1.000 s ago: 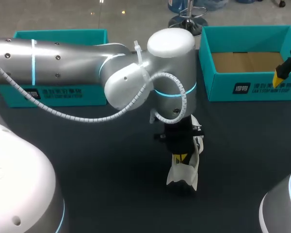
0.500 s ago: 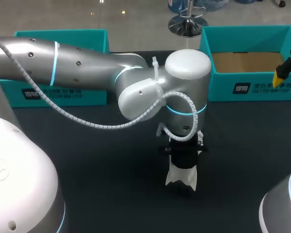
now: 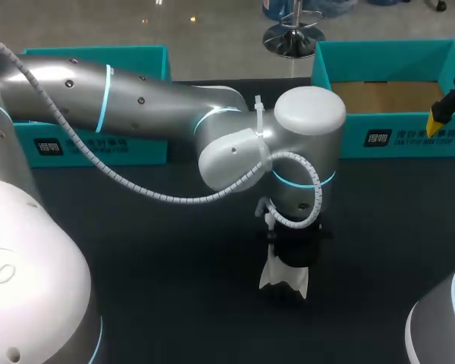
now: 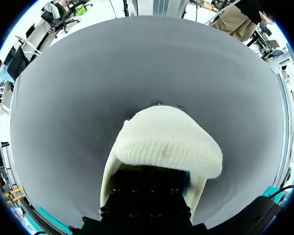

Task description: Take the shoe out of the shoebox, open the shoe tongue, remove and reinsert the insole, then place the shoe into the shoebox

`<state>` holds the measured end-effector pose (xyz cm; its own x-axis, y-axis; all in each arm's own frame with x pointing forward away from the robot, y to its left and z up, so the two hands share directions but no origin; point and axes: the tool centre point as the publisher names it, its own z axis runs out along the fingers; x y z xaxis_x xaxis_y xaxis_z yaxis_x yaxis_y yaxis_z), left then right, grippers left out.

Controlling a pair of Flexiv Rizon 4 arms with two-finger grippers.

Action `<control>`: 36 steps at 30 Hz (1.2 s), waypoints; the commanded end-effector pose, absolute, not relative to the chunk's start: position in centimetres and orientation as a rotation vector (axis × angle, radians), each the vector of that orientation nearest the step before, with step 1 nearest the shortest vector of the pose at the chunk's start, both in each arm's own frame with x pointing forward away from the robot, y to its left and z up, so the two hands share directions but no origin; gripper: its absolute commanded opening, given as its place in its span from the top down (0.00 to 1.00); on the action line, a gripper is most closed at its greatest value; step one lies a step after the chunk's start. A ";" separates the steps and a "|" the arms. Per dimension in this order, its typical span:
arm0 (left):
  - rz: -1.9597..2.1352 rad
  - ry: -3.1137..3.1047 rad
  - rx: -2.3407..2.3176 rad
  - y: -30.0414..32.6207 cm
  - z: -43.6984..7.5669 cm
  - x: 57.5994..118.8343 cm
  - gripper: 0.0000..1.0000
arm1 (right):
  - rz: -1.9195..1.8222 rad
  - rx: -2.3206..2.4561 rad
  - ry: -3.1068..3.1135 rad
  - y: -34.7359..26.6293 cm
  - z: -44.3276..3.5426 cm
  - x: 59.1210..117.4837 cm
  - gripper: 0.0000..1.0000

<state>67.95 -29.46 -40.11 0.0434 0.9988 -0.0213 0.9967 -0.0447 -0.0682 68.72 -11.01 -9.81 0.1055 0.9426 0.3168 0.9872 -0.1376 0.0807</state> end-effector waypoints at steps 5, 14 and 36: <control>0.098 -2.158 -2.304 -28.6 -36.7 68.0 1.00 | -0.432 -2.217 -1.956 -10.9 -9.7 69.1 0.00; 0.033 -2.119 -2.327 -28.7 -38.3 67.9 1.00 | -0.432 -2.217 -1.956 -10.9 -9.7 69.1 0.00; 0.004 -2.229 -2.263 -28.5 -41.9 68.7 1.00 | -0.432 -2.217 -1.956 -10.9 -9.7 69.1 0.00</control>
<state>68.30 -29.10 -40.83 0.0139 0.9998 -0.0134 0.9998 -0.0137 0.0148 68.72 -11.00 -9.81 0.1056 0.9426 0.3167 0.9872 -0.1377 0.0806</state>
